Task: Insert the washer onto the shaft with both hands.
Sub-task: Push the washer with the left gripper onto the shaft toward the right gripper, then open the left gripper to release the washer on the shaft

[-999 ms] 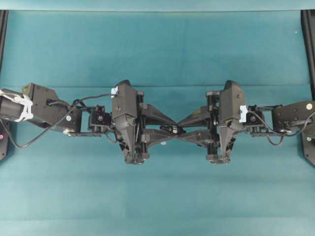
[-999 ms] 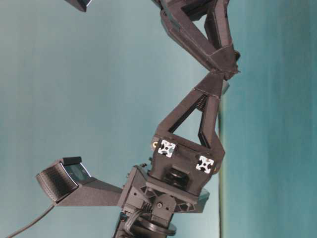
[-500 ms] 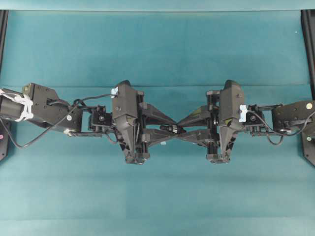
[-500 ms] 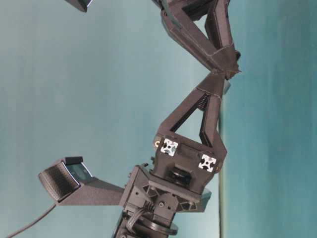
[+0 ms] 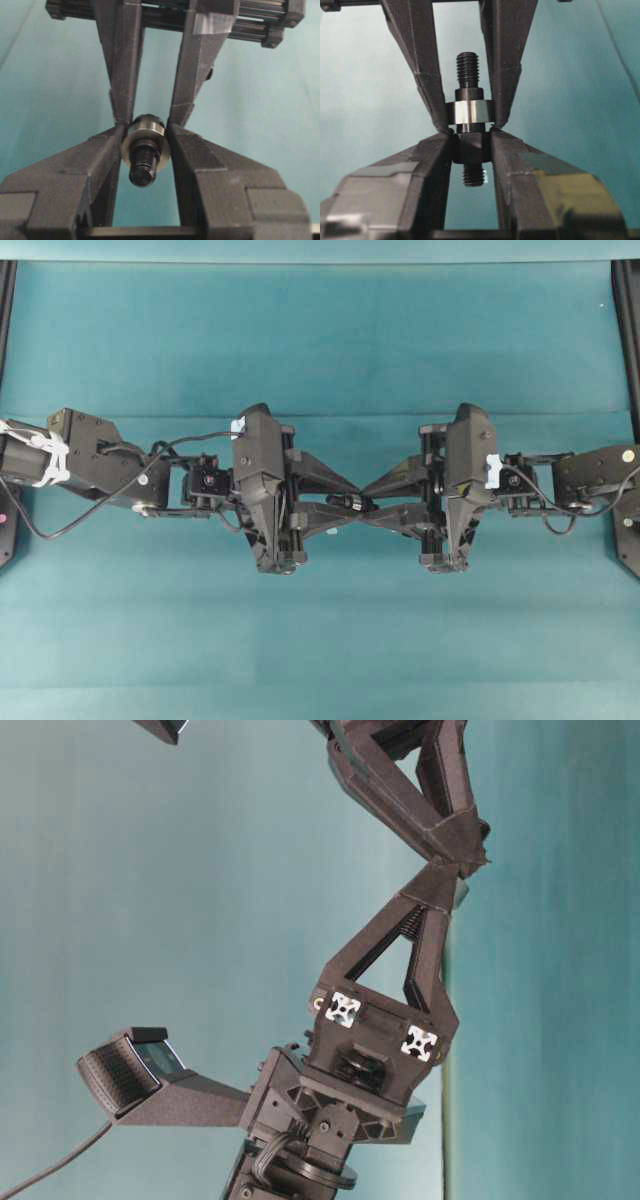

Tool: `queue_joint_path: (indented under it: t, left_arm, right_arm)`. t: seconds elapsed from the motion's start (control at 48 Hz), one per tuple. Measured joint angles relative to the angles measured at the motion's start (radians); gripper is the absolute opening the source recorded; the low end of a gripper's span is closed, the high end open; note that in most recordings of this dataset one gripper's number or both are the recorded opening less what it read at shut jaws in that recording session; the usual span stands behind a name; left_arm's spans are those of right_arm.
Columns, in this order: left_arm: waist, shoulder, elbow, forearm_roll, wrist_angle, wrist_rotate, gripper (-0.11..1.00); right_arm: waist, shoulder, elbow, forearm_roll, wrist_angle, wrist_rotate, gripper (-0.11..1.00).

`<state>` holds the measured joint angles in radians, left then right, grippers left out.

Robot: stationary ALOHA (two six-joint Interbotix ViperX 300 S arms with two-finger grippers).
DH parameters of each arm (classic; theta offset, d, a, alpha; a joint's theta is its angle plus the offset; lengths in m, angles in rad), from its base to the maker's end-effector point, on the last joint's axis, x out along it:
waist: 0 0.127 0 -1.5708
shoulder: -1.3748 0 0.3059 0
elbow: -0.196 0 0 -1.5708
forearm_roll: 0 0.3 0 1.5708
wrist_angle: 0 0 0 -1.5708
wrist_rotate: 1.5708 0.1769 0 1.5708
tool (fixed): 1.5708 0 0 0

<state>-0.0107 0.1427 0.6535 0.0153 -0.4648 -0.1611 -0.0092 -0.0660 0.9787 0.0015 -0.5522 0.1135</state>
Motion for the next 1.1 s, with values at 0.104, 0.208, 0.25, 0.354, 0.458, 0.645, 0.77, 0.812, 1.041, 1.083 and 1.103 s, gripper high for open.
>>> queue_joint_path:
  t: [0.104,0.208,0.25,0.354,0.458,0.645,0.77,0.812,1.041,1.083,1.103]
  left_arm:
    - [0.0,0.0,0.0,0.0,0.0,-0.002,0.36]
    - [0.0,0.0,0.0,0.0,0.002,0.0,0.36]
    - [0.0,0.0,0.0,0.0,0.002,0.0,0.36]
    - [0.0,0.0,0.0,0.0,0.002,0.0,0.36]
    - [0.0,0.0,0.0,0.0,0.002,0.0,0.36]
    - [0.0,0.0,0.0,0.0,0.0,0.0,0.36]
    - [0.0,0.0,0.0,0.0,0.002,0.0,0.38]
    - [0.0,0.0,0.0,0.0,0.002,-0.002,0.46]
    - [-0.011,0.002,-0.005,0.0,0.003,0.0,0.83]
    - [-0.009,0.003,-0.005,0.0,0.003,0.002,0.82]
    - [-0.008,0.003,-0.005,0.0,0.003,0.003,0.82]
  right_arm:
    - [0.002,0.002,0.0,0.0,0.0,0.0,0.0]
    - [0.0,0.002,0.0,0.002,0.0,0.0,0.0]
    - [0.0,0.002,0.0,0.0,0.0,0.0,0.0]
    - [0.002,0.002,0.0,0.0,-0.002,0.0,0.0]
    - [0.002,0.002,0.0,0.0,0.0,0.0,0.0]
    - [0.0,0.002,0.0,0.0,0.0,0.0,0.0]
    - [0.0,0.002,0.0,0.0,0.006,0.0,0.0]
    - [0.0,0.0,-0.002,0.0,0.008,0.0,0.0]
    - [-0.009,0.0,-0.008,0.002,0.008,0.0,0.0]
    - [-0.008,0.0,-0.009,0.002,0.008,0.0,0.0]
    - [-0.008,0.0,-0.008,0.002,0.008,0.0,0.0]
